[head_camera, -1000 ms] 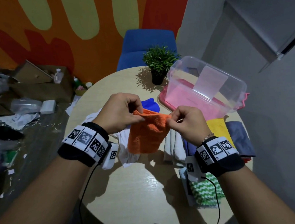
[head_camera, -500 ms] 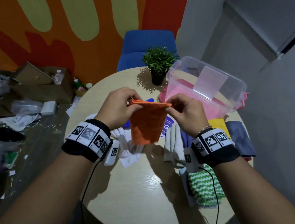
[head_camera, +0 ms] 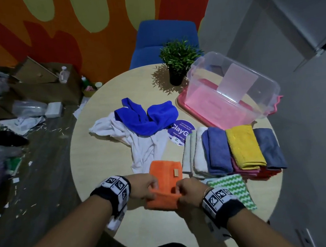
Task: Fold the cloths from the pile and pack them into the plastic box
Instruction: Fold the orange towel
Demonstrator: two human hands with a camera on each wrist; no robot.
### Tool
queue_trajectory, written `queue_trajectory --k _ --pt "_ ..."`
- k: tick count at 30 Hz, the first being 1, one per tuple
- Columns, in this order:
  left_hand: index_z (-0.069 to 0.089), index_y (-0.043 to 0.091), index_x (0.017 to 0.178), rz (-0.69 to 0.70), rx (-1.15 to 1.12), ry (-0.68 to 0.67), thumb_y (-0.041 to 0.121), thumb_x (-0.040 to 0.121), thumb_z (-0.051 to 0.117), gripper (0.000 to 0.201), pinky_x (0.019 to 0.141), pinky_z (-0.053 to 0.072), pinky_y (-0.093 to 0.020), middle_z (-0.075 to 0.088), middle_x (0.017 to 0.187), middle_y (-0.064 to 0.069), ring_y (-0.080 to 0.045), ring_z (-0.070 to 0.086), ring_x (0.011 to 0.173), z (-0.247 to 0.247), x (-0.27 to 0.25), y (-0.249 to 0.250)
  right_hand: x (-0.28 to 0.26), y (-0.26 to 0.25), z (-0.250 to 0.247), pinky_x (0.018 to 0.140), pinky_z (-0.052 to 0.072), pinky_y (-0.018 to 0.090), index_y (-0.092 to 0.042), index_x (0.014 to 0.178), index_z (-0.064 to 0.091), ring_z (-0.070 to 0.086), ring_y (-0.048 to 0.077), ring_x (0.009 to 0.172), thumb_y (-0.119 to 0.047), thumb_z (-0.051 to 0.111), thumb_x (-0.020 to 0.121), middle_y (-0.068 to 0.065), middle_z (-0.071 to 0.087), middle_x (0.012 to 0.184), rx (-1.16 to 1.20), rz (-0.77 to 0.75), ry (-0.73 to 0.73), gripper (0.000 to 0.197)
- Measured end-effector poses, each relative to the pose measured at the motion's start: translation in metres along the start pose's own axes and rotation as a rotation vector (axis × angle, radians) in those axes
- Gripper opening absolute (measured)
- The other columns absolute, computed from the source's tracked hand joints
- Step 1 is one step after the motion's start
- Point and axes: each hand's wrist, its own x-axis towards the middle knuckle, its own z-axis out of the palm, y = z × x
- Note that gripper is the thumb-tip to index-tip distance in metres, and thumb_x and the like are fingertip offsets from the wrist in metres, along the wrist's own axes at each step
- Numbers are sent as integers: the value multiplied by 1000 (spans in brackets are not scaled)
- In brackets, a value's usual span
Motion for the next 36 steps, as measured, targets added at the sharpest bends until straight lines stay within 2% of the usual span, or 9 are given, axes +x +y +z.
queue_trajectory --k 4,10,14,17,21,26,31,33,36 --pt "55 19 116 22 -485 3 18 82 80 42 82 55 -28 72 101 -1 -13 68 92 5 4 -20 14 7 -10 77 46 27 -27 85 55 63 24 92 -14 58 84 4 69 94 120 52 214 13" --pt "52 10 76 -82 -466 232 16 97 60 24 55 47 -28 57 61 -7 -15 54 49 7 20 -19 38 8 -28 78 53 32 -22 104 58 65 25 88 -9 54 90 9 68 99 225 194 469 20" --pt "51 12 76 -232 -307 373 23 96 62 26 51 46 -19 68 75 -12 -22 67 66 4 36 -15 39 2 -31 83 52 34 -17 116 60 63 26 96 -11 55 92 6 65 107 185 200 595 26" --pt "53 13 89 -348 -101 441 38 94 64 28 72 45 -28 69 101 -14 -30 65 96 5 42 -10 34 2 -17 96 49 32 -19 112 70 63 21 103 -19 60 92 3 67 112 88 30 460 22" --pt "60 8 110 -424 -111 430 48 93 61 43 83 49 -33 66 110 -13 -29 63 104 14 49 -3 28 0 7 104 43 32 -13 124 66 58 25 115 -18 63 90 8 63 124 -39 -87 206 34" --pt "60 17 100 -275 -246 349 32 77 67 28 80 50 -34 67 101 -4 -26 64 95 11 35 6 21 4 8 104 38 26 -18 137 53 53 24 123 -24 71 85 6 57 133 93 -56 253 55" --pt "53 20 84 28 -389 229 7 78 72 24 67 49 -22 64 76 8 -4 62 71 -19 9 37 4 -4 -15 107 32 36 -36 150 20 35 14 130 -49 88 60 -7 37 145 291 -55 557 114" --pt "54 17 88 116 -481 187 3 78 74 26 66 51 -25 65 72 7 -8 62 69 -29 7 48 -4 -3 -25 102 44 36 -39 144 31 53 12 116 -46 90 61 -7 57 126 486 -61 480 102" --pt "59 16 98 136 -642 314 8 80 75 26 71 59 -40 71 83 -2 -20 68 78 -35 16 61 -22 9 -35 92 53 35 -26 115 59 65 7 95 -31 76 85 -10 68 101 598 -38 554 35"
